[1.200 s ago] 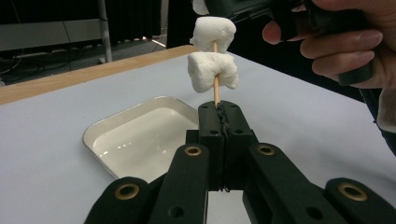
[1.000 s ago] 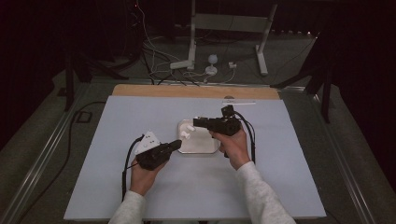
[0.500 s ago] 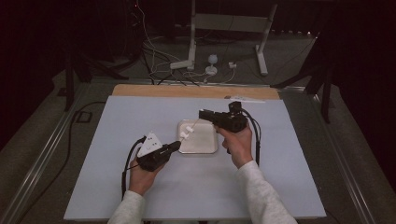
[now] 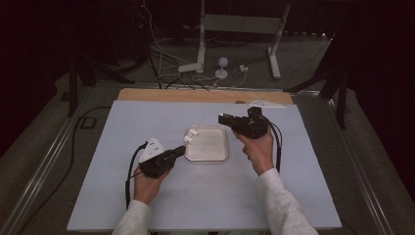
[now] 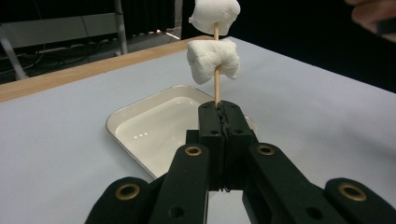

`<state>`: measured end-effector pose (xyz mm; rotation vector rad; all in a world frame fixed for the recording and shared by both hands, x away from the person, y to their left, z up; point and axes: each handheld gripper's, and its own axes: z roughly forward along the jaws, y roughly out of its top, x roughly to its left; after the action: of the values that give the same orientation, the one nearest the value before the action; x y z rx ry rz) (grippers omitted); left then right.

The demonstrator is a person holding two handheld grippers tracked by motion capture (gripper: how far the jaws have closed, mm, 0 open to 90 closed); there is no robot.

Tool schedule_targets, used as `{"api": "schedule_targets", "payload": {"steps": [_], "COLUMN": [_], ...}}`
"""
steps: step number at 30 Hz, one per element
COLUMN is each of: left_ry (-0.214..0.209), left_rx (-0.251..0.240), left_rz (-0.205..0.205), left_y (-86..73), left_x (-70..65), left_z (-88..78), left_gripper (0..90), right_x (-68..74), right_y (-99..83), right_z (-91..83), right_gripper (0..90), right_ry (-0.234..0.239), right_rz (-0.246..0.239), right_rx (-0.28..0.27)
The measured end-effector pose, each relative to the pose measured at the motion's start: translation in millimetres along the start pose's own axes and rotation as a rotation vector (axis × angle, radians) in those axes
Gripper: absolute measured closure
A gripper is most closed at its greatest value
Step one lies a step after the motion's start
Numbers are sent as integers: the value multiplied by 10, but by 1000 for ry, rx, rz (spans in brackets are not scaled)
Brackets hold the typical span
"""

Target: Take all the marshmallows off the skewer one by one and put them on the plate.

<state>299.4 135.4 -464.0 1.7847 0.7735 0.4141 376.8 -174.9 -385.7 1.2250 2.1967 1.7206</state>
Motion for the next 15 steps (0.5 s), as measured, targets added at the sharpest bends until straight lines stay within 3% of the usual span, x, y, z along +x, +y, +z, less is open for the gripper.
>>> {"api": "schedule_targets", "payload": {"steps": [7, 15], "left_ry": [3, 6], "left_rx": [-10, 0], "left_rz": [-14, -18], "left_y": [3, -11], "left_x": [14, 33], "left_z": [-8, 4], "left_gripper": [900, 900], "right_x": [-43, -127], "right_y": [-152, -313], "right_z": [235, 532], "right_gripper": [787, 761], "right_ry": [-70, -122], "right_rz": [-37, -27], "right_rx": [89, 194]}}
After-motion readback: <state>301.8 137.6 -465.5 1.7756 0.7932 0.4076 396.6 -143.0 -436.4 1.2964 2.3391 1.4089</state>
